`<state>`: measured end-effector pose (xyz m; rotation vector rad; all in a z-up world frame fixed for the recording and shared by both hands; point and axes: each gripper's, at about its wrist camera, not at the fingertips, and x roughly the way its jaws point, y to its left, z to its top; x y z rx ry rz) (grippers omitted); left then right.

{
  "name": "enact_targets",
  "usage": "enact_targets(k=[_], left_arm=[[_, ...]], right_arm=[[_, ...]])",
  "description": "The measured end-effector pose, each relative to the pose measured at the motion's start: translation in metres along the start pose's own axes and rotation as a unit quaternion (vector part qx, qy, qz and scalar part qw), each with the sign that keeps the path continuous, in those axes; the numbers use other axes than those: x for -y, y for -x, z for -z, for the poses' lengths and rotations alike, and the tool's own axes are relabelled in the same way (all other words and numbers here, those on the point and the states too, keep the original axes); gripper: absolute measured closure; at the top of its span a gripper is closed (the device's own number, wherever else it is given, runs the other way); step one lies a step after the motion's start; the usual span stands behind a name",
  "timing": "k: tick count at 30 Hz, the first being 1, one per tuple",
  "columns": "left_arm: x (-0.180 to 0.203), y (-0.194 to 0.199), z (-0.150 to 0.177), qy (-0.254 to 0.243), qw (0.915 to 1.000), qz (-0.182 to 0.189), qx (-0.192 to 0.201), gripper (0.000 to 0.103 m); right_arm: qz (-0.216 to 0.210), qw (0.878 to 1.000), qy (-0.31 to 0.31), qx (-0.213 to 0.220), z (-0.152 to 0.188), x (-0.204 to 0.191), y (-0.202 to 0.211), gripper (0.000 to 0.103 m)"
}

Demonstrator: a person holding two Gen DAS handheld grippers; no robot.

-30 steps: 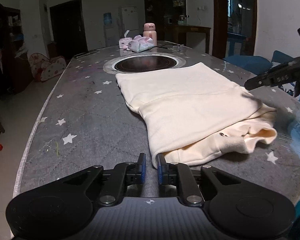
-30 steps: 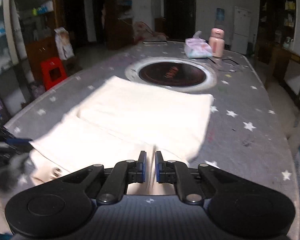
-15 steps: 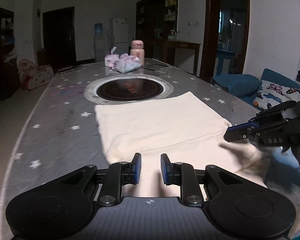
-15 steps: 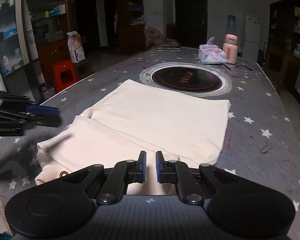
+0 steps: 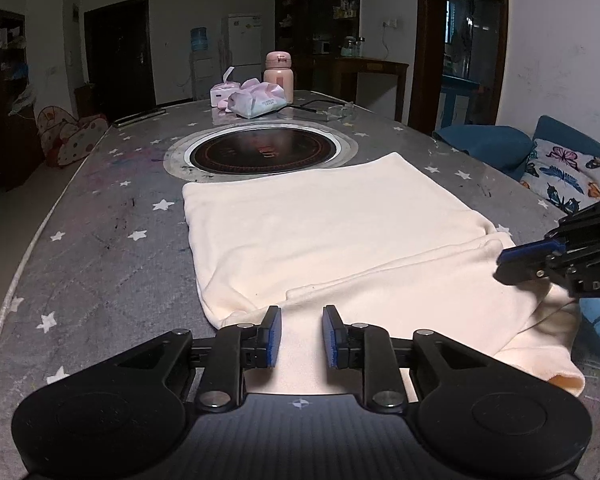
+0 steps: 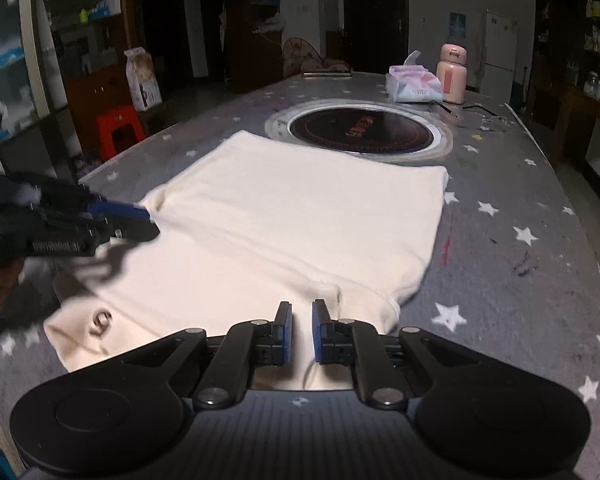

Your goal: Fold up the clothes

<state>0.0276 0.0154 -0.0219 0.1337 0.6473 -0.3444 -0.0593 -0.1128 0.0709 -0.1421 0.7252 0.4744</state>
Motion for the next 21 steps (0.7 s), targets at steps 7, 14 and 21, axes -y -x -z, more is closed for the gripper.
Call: enact_targets(k=[7, 14, 21], left_arm=[[0.012, 0.016, 0.004, -0.03, 0.9995, 0.001, 0.011, 0.063], [0.017, 0.028, 0.016, -0.046, 0.9989, -0.003, 0.007, 0.058], [0.029, 0.067, 0.03, -0.096, 0.995, 0.025, 0.01, 0.051]], right_arm=[[-0.017, 0.999, 0.044, 0.008, 0.006, -0.018, 0.019, 0.085], [-0.01, 0.999, 0.03, 0.009, 0.016, -0.014, 0.023, 0.084], [-0.012, 1.0, 0.026, 0.012, 0.018, -0.01, 0.028, 0.081]])
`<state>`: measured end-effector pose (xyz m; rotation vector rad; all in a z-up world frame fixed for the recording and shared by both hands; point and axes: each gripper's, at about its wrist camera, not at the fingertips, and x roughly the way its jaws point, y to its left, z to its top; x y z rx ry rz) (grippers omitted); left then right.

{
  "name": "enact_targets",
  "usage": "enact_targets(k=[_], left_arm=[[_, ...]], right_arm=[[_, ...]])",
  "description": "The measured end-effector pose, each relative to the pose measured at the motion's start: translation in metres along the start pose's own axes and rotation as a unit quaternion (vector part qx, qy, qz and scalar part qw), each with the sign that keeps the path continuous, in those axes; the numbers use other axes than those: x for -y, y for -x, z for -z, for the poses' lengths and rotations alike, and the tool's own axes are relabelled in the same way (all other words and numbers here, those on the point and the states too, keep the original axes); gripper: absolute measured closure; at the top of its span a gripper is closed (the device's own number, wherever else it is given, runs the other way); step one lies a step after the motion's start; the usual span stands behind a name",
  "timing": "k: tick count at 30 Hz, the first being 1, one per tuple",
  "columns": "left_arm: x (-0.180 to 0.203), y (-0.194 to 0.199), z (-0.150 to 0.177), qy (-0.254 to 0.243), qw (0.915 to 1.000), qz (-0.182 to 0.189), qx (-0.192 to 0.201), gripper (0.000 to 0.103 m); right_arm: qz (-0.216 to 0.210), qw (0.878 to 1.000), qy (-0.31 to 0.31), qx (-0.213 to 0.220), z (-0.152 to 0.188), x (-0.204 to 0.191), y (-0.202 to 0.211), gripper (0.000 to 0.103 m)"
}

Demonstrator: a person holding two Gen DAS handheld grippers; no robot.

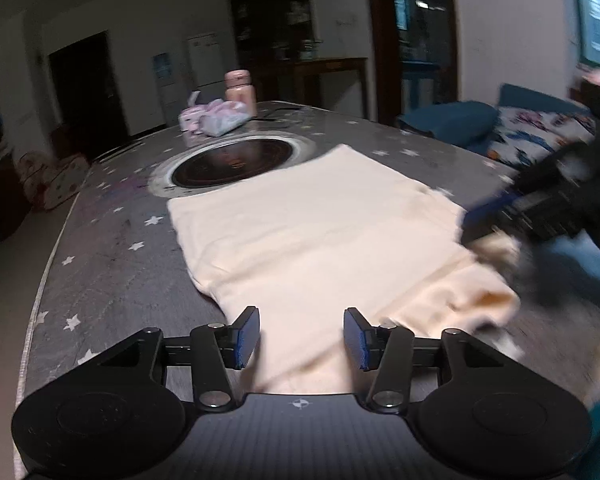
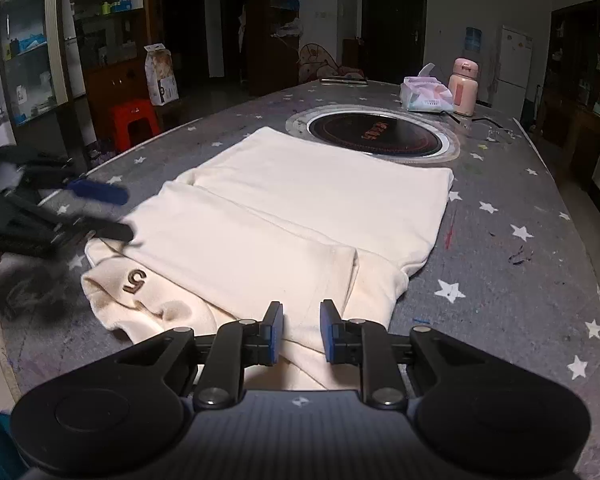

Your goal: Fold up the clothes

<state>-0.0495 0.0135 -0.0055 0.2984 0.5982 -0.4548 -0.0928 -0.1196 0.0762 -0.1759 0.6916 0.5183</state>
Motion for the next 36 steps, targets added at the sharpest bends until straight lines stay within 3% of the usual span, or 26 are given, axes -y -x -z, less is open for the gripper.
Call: enact_targets(k=[9, 11, 16, 18, 21, 23, 26, 33, 36], left_arm=[[0.028, 0.005, 0.018, -0.085, 0.9964, 0.004, -0.004, 0.049], [0.034, 0.001, 0.019, -0.103, 0.9947, 0.0, 0.004, 0.049], [0.048, -0.005, 0.018, -0.138, 0.9898, 0.001, 0.033, 0.05], [0.05, -0.009, 0.017, -0.141, 0.9892, 0.003, 0.037, 0.062], [0.046, -0.013, 0.013, -0.126, 0.9913, 0.011, 0.036, 0.084], [0.042, -0.012, 0.008, -0.114, 0.9925, 0.016, 0.041, 0.089], [0.033, -0.014, -0.004, -0.09, 0.9947, 0.021, 0.045, 0.093], [0.009, -0.031, -0.032, -0.028, 0.9981, 0.041, 0.037, 0.094], [0.004, -0.036, -0.036, -0.019, 0.9982, 0.046, 0.035, 0.093]], right_arm=[[-0.003, 0.999, 0.042, -0.016, 0.004, -0.007, 0.017, 0.071], [-0.006, 0.998, 0.054, -0.02, 0.006, -0.01, 0.019, 0.065], [-0.015, 0.996, 0.085, -0.025, 0.012, -0.017, 0.025, 0.062], [-0.015, 0.995, 0.099, -0.025, 0.014, -0.02, 0.027, 0.058], [-0.014, 0.991, 0.128, -0.024, 0.019, -0.024, 0.029, 0.058], [-0.016, 0.988, 0.149, -0.024, 0.022, -0.028, 0.03, 0.056], [-0.018, 0.983, 0.181, -0.019, 0.027, -0.035, 0.03, 0.046], [-0.02, 0.974, 0.223, 0.025, 0.019, -0.045, 0.015, 0.046], [-0.032, 0.975, 0.218, 0.02, 0.011, -0.044, 0.001, 0.054]])
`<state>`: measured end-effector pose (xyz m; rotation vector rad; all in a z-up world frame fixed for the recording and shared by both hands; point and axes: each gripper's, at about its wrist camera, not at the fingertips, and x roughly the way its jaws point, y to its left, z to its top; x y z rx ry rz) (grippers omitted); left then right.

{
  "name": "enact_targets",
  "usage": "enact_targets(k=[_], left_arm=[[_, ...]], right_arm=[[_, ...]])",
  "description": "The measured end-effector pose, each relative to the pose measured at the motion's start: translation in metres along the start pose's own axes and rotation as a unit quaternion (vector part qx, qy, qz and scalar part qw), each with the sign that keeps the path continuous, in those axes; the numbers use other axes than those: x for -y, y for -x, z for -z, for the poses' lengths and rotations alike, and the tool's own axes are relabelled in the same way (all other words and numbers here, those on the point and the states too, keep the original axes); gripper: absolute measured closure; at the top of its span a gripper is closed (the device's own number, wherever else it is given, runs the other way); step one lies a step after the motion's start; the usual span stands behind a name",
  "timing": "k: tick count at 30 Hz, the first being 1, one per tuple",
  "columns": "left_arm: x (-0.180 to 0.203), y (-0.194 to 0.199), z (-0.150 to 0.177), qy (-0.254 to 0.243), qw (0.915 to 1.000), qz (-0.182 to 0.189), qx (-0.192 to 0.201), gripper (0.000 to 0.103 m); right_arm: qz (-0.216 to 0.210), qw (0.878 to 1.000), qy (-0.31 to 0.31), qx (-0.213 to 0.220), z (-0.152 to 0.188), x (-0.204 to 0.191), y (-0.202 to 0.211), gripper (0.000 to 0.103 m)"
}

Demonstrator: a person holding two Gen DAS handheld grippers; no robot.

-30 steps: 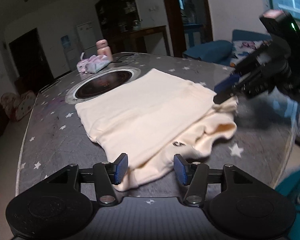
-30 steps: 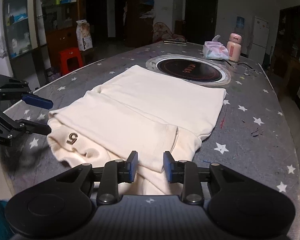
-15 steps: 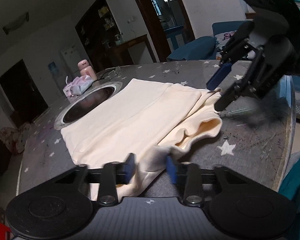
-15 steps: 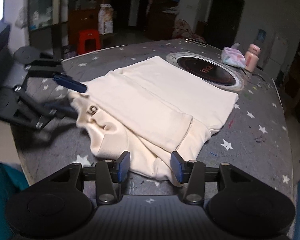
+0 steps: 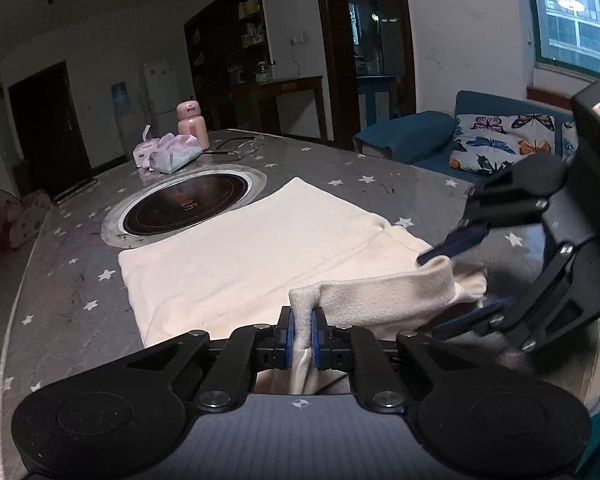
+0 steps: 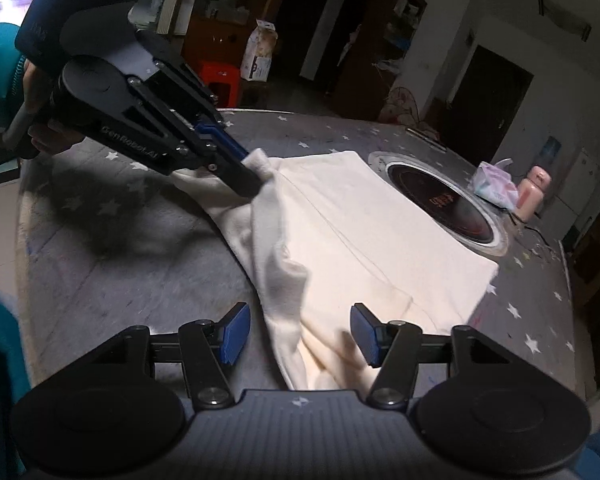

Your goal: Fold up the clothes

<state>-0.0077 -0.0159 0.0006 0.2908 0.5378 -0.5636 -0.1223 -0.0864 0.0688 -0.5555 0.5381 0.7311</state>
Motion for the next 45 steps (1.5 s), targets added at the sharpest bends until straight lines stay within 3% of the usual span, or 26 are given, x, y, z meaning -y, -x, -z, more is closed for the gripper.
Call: enact_targets(k=[1, 3, 6, 9, 19, 20, 21, 22, 24, 31, 40, 45], left_arm=[[-0.001, -0.001, 0.001, 0.001, 1.0, 0.001, -0.002, 0.093], [-0.001, 0.001, 0.005, 0.0, 1.0, 0.002, -0.005, 0.09], [0.002, 0.009, 0.014, -0.009, 0.9999, -0.001, -0.006, 0.082], [0.007, 0.016, 0.024, -0.029, 0.9995, -0.012, -0.007, 0.069], [0.013, 0.018, 0.05, -0.096, 0.9941, -0.044, -0.026, 0.065], [0.012, 0.017, 0.052, -0.099, 0.9937, -0.045, -0.028, 0.067], [0.01, 0.016, 0.052, -0.1, 0.9936, -0.043, -0.029, 0.081], [0.009, 0.016, 0.052, -0.101, 0.9936, -0.04, -0.031, 0.088], [0.007, 0.017, 0.051, -0.099, 0.9941, -0.034, -0.031, 0.095], [0.008, 0.04, 0.045, -0.077, 0.9968, -0.013, -0.019, 0.097], [0.033, 0.12, 0.043, -0.061, 0.9973, 0.034, -0.021, 0.097], [0.038, 0.129, 0.03, -0.08, 0.9963, 0.029, -0.01, 0.097]], right_arm=[[-0.009, 1.0, -0.006, -0.003, -0.001, 0.002, -0.005, 0.058], [-0.025, 0.999, -0.024, -0.014, -0.002, 0.009, -0.012, 0.078], [-0.039, 0.997, -0.059, -0.014, -0.003, 0.019, -0.012, 0.088], [-0.053, 0.994, -0.093, -0.013, -0.006, 0.029, -0.01, 0.09], [-0.062, 0.99, -0.124, -0.005, -0.015, 0.041, -0.008, 0.091], [-0.06, 0.99, -0.124, -0.004, -0.015, 0.041, -0.009, 0.092], [-0.057, 0.991, -0.124, -0.003, -0.015, 0.04, -0.009, 0.092], [-0.055, 0.991, -0.125, -0.003, -0.015, 0.039, -0.009, 0.092], [-0.052, 0.991, -0.126, 0.0, -0.014, 0.037, -0.008, 0.093], [-0.052, 0.991, -0.12, 0.021, -0.016, 0.03, 0.012, 0.094], [-0.115, 0.986, -0.118, 0.017, -0.016, 0.003, 0.081, 0.094], [-0.133, 0.985, -0.11, 0.008, -0.023, -0.003, 0.101, 0.094]])
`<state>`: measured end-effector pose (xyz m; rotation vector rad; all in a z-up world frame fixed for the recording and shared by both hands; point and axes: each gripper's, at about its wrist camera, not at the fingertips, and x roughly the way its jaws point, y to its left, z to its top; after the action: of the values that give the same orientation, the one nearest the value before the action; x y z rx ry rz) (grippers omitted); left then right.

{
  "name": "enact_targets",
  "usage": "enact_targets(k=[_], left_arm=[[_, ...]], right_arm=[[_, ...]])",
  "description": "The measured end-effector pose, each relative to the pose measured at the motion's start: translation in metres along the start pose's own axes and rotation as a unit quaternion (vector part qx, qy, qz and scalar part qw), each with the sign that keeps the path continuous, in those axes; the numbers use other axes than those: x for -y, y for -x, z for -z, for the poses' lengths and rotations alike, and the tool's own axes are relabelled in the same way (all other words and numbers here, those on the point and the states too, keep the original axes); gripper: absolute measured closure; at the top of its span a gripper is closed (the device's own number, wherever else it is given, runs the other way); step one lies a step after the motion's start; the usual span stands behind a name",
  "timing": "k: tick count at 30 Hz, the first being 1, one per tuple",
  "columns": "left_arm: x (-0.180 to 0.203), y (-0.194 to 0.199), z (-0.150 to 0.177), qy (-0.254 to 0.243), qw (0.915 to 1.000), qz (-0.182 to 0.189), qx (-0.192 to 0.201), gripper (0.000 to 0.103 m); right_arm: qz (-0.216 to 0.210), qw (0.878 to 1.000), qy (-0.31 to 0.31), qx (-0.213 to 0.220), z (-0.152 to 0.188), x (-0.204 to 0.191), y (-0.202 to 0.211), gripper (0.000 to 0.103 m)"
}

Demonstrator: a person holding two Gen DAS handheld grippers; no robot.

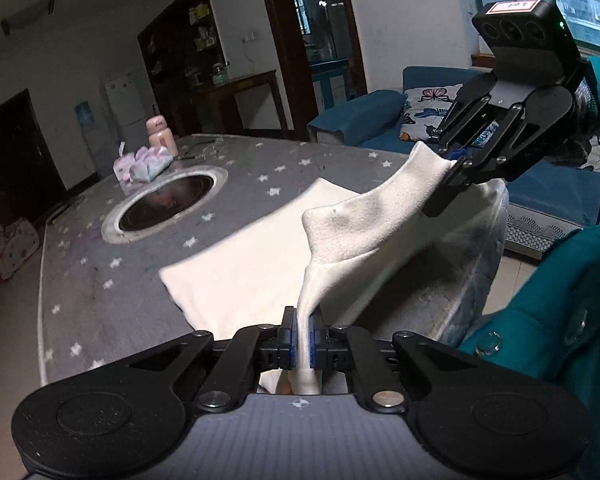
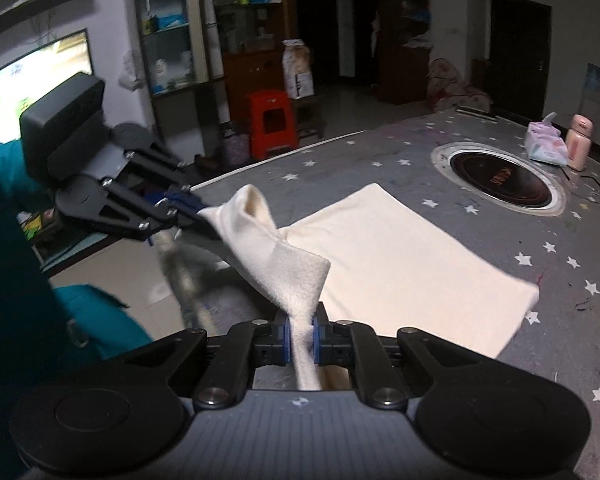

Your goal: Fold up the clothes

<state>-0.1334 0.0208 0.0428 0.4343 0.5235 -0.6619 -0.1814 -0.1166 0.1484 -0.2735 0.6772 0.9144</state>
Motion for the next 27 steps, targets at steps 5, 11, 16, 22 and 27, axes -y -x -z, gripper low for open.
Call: enact_targets(k=[5, 11, 16, 22, 27], left_arm=[[-0.023, -0.026, -0.021, -0.007, 0.9996, -0.016, 0.02, 0.097], [-0.057, -0.083, -0.043, -0.028, 0.9989, -0.034, 0.014, 0.097], [-0.083, -0.138, -0.05, -0.026, 0.9986, -0.044, -0.016, 0.097], [-0.109, -0.198, -0.047, 0.032, 0.9964, -0.064, -0.046, 0.097], [-0.113, -0.22, -0.049, 0.048, 0.9934, -0.092, -0.051, 0.092]], right_arm=[[0.024, 1.0, -0.015, 0.011, -0.017, 0.022, -0.001, 0.094], [0.055, 0.998, -0.03, 0.011, -0.042, 0.077, -0.028, 0.094], [0.074, 0.996, -0.046, -0.008, -0.052, 0.117, -0.068, 0.094], [0.108, 0.989, -0.097, -0.017, -0.04, 0.155, -0.117, 0.094], [0.144, 0.98, -0.132, -0.018, -0.029, 0.172, -0.14, 0.081]])
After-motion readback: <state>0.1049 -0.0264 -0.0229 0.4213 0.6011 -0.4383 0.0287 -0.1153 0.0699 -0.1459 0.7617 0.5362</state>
